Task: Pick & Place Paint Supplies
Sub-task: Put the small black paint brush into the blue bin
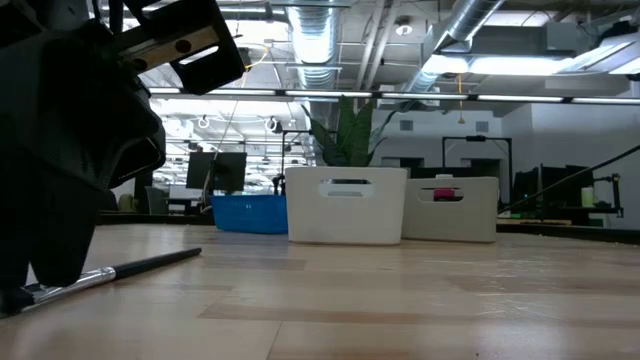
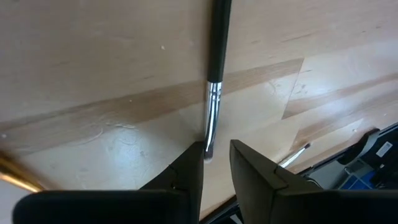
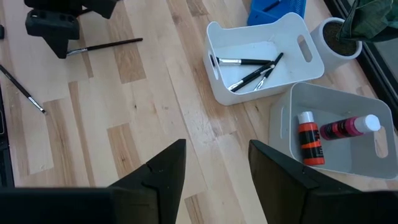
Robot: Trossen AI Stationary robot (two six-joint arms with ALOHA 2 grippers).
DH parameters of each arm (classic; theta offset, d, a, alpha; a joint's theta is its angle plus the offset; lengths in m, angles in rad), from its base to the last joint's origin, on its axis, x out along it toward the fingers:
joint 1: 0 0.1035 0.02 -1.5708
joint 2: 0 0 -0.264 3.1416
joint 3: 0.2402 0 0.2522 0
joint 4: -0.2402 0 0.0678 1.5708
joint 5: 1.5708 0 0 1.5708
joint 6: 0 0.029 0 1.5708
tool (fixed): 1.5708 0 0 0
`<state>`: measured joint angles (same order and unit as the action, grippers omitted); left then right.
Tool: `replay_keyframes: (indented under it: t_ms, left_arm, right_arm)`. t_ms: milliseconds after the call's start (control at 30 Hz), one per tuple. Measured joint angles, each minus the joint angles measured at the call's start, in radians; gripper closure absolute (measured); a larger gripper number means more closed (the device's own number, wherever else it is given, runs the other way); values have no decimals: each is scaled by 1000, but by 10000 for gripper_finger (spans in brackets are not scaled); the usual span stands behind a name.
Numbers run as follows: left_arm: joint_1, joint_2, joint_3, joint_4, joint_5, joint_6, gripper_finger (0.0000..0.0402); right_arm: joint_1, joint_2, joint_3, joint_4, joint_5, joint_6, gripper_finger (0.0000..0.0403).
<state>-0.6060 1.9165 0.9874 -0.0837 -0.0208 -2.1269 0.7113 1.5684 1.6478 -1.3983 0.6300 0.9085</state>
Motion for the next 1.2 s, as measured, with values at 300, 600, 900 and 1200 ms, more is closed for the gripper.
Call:
replay_keyframes:
  t_ms: [300, 600, 900, 1200]
  left_arm:
    - [-19, 0, -1, 0, 9, 2, 325]
    - [-20, 0, -1, -10, 32, 51, 359]
    - [-19, 0, -2, -14, -7, 82, 399]
    - [-25, -10, -4, 46, -91, 138, 401]
  right_arm:
    - [0, 0, 0, -1, 3, 0, 233]
    - [-7, 0, 0, -4, 3, 0, 233]
    - [-14, 0, 0, -8, 3, -3, 233]
    - [-14, 0, 0, -15, 3, -16, 233]
